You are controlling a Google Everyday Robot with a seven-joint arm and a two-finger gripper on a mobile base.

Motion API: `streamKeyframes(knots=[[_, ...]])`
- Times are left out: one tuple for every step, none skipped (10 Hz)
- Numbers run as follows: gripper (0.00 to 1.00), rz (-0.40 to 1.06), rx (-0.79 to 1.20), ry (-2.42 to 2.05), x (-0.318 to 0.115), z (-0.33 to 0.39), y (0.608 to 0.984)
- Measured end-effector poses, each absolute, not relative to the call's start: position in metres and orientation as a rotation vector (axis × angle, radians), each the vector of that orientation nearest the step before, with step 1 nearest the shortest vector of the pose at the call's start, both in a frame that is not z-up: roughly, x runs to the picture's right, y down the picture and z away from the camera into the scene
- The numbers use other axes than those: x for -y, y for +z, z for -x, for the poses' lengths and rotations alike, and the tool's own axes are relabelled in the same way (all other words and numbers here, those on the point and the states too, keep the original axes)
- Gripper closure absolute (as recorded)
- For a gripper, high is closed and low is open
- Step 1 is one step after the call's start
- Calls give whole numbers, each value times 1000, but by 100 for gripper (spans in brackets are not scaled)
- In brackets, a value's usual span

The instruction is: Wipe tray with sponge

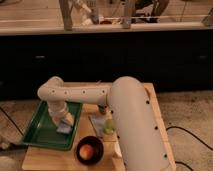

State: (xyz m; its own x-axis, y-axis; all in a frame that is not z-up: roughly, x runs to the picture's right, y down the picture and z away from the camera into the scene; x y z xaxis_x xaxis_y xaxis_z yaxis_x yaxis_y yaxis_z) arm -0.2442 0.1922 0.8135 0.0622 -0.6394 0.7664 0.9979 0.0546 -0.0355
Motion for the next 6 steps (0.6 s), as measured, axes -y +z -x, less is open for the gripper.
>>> streamKeyframes(knots=[[98,662,658,-1397,-184,252,818],[98,645,653,-1404,-177,264,823],[98,630,654,-1415,-173,278,827],[98,619,680,-1439,-174,298,832],[98,622,710,-1468,-179,313,832],[98,649,759,-1505,-193,326,831]])
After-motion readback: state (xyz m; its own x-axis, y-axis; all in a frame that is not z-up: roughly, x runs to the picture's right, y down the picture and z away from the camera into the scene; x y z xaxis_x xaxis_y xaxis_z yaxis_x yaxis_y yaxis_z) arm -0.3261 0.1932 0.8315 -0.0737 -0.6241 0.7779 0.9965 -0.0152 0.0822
